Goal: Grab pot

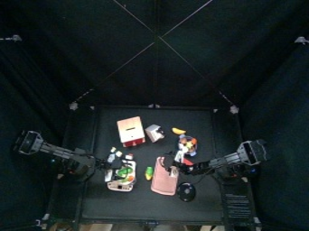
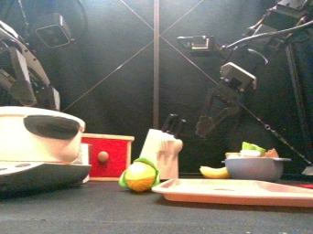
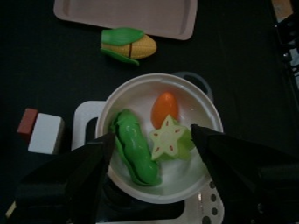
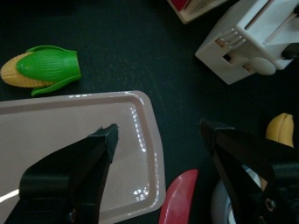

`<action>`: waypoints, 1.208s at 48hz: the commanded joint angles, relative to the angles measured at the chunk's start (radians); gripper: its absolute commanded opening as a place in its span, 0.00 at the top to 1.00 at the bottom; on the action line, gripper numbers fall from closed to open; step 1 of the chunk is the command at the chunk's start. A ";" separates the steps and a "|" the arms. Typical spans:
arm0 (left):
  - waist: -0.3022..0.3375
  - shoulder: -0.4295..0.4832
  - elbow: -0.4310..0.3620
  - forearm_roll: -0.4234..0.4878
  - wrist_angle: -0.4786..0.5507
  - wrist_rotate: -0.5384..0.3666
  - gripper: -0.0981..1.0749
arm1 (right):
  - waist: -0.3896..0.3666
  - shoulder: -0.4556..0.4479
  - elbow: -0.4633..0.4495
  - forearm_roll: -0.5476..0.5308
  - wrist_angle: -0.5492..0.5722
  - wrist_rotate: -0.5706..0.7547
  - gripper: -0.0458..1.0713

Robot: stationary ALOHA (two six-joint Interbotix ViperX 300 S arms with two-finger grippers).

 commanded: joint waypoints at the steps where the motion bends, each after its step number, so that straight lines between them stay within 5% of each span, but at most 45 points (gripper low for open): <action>1: 0.011 -0.025 -0.037 0.032 0.017 0.000 0.05 | -0.014 -0.014 -0.023 -0.009 -0.009 -0.002 0.05; 21: 0.181 -0.021 0.000 0.069 0.075 -0.002 0.06 | -0.021 -0.008 -0.015 -0.005 -0.025 0.000 0.05; 58: 0.179 0.067 0.018 0.029 0.063 -0.003 0.27 | -0.028 0.003 -0.017 -0.003 -0.029 0.006 0.05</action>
